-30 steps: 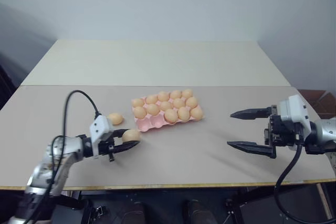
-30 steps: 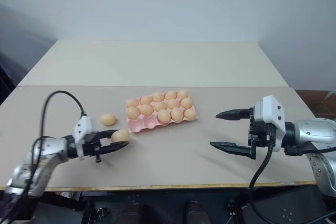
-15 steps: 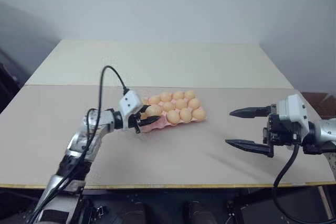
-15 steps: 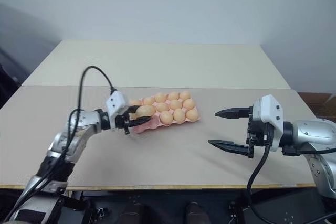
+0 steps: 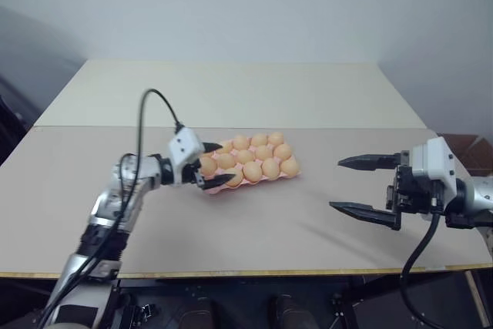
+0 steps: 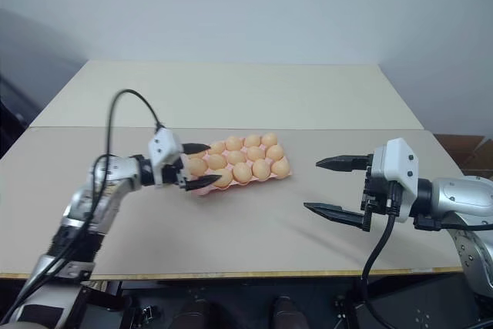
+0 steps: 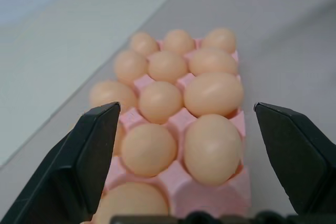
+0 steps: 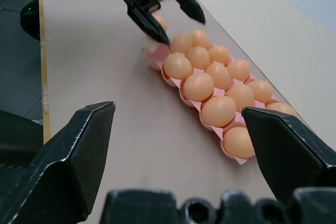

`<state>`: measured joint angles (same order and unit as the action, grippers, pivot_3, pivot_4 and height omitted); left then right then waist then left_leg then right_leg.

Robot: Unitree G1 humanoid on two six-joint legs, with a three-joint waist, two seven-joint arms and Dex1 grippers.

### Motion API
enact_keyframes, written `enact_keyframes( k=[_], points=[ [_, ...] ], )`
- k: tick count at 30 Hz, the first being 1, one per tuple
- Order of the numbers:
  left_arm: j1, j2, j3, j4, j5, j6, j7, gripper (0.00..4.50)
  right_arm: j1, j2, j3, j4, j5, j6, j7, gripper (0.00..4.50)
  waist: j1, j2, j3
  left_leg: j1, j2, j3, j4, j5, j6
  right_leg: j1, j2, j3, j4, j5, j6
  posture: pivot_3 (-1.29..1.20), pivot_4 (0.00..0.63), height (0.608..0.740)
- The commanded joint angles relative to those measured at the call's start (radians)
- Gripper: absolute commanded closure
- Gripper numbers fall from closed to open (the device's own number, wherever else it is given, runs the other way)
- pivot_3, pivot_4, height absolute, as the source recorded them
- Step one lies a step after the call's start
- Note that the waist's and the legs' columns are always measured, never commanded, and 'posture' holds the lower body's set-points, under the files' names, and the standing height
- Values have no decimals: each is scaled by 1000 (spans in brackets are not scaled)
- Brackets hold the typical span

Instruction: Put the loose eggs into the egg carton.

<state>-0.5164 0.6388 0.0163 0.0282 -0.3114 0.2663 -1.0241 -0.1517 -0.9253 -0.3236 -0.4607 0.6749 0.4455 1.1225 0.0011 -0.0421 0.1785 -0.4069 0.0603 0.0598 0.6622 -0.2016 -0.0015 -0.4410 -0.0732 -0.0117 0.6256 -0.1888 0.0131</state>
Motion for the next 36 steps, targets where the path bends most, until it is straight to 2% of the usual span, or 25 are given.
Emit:
enact_keyframes(
  k=[1,9,12,15,20,29,34,36],
  points=[
    [99,103,161,-117,-100,31,-48,58,-23,3,-3,5,23,-11,6,0,-4,0,0,0,0,0,0,0,0,0,0,0,0,0,0,0,150,740],
    [496,286,583,-219,-234,76,-160,58,-80,7,32,100,9,-25,41,0,-12,0,0,1,1,1,0,0,0,-1,-1,-1,0,-4,-6,0,150,740],
    [612,301,690,-226,-250,91,-182,58,-100,3,46,140,-11,-30,47,0,-5,0,0,1,1,1,-1,0,-1,-2,-2,-2,0,-4,-7,0,150,740],
    [689,283,745,-250,-261,103,-165,58,-114,-7,53,161,-13,-24,62,0,2,0,0,0,1,2,-1,-4,-7,-3,-3,-2,-1,-5,-7,0,150,740],
    [699,262,716,-301,-291,121,-132,58,-137,-5,59,155,-9,-13,69,0,11,0,0,-1,2,2,-1,-4,-7,-4,-3,-2,-1,-5,-7,0,150,740],
    [641,262,627,-267,-266,90,-94,58,-144,-2,58,145,-8,-6,64,0,9,0,0,-1,2,3,-1,-3,-6,-4,-2,-1,-1,-5,-7,0,150,740],
    [481,254,465,-147,-176,44,-32,58,-153,3,65,139,-9,-6,56,0,14,0,0,0,2,3,-1,-3,-6,-3,-1,-1,0,-5,-7,0,150,740],
    [350,223,357,-18,-113,-10,-23,58,-158,6,69,136,-8,-6,53,0,17,0,0,0,2,3,-1,-3,-6,-3,-2,-1,0,-4,-7,0,150,740]
  ],
)
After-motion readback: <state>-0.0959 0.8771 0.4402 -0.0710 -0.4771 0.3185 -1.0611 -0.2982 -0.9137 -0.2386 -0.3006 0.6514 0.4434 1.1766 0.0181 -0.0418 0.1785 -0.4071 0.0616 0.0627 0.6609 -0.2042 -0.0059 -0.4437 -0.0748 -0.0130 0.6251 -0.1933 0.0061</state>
